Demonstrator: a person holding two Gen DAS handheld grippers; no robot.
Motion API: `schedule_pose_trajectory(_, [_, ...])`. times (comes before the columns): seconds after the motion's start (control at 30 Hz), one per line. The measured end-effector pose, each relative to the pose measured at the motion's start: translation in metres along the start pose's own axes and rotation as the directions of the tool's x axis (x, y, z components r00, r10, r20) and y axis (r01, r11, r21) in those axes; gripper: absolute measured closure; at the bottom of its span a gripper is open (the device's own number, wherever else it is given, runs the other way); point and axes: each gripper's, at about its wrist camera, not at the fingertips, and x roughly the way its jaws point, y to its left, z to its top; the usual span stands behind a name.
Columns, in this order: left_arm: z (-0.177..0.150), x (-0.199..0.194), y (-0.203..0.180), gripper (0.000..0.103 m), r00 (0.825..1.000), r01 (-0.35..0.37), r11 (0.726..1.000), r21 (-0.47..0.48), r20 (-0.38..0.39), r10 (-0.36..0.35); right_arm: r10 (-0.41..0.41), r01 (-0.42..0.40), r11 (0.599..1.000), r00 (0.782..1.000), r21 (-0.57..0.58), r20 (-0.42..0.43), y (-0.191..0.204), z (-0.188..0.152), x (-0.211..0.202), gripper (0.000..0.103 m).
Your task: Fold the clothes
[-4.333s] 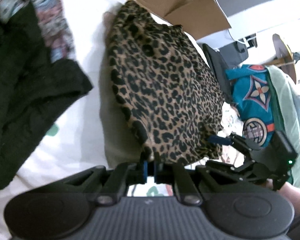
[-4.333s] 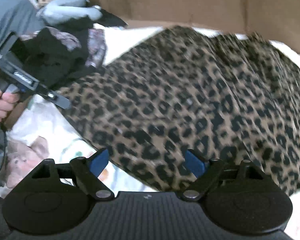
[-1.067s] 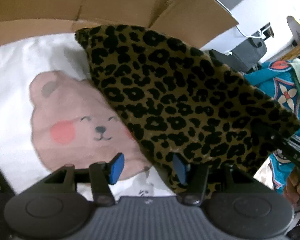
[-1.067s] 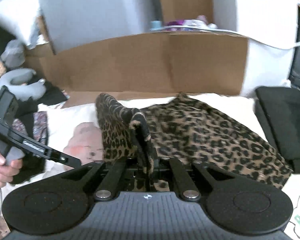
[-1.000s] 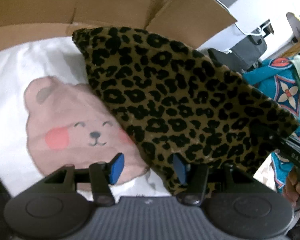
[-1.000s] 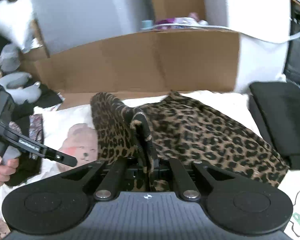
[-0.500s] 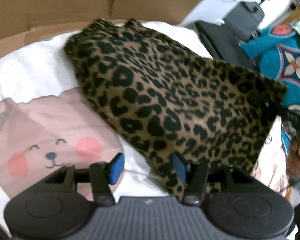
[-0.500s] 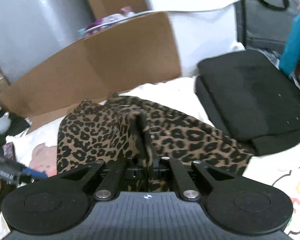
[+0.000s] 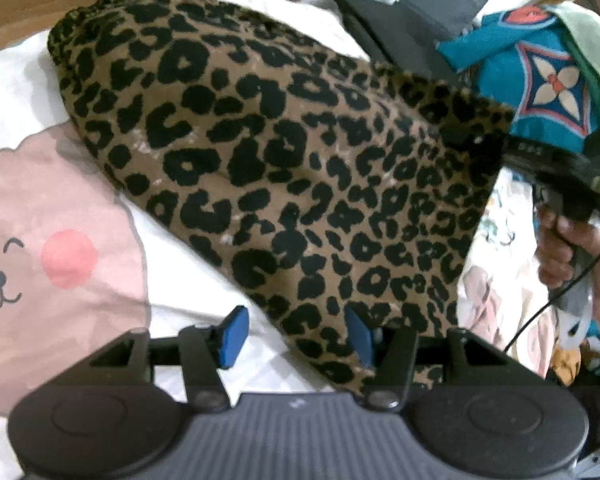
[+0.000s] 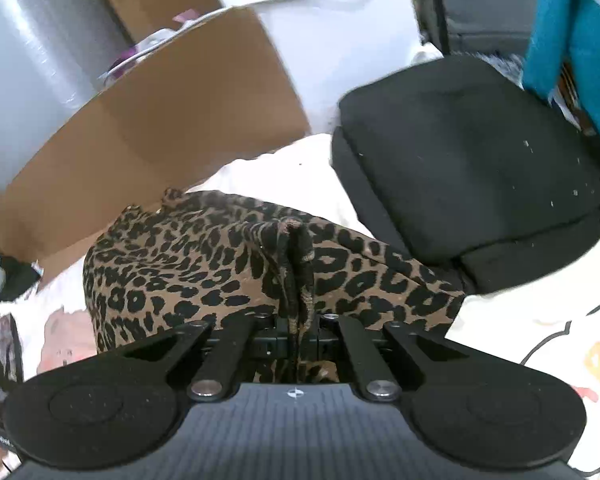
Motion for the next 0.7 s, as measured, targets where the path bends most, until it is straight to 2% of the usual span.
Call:
schedule_pose_trajectory(0.1, [0.003,-0.015,0.004,0.046,1.0,-0.005,1.0,0.01,0.022,0.004,-0.011,0.011,1.0,1.0,0.022,-0.011,-0.009,-0.007,0.009,0.102])
schedule_pose_trajectory(0.23, [0.023,-0.039,0.011,0.046,0.994,-0.07,0.996,0.05,0.084,0.066,-0.017,0.018,0.998,1.0,0.056,-0.021,-0.02,-0.016,0.016,0.102])
schedule_pose_trajectory(0.33, [0.037,-0.052,0.019,0.045,0.988,-0.096,0.995,0.028,0.125,0.092,-0.018,0.02,0.995,1.0,0.097,-0.023,-0.029,-0.022,0.019,0.102])
schedule_pose_trajectory(0.53, [0.058,-0.053,0.021,0.045,0.973,-0.12,0.993,-0.005,0.195,0.119,-0.048,0.042,0.976,0.999,0.211,0.021,-0.051,-0.024,0.014,0.1])
schedule_pose_trajectory(0.7, [0.074,-0.046,0.019,0.045,0.959,-0.136,0.99,-0.024,0.246,0.138,-0.054,0.043,0.973,0.997,0.229,0.046,-0.06,-0.025,0.011,0.101])
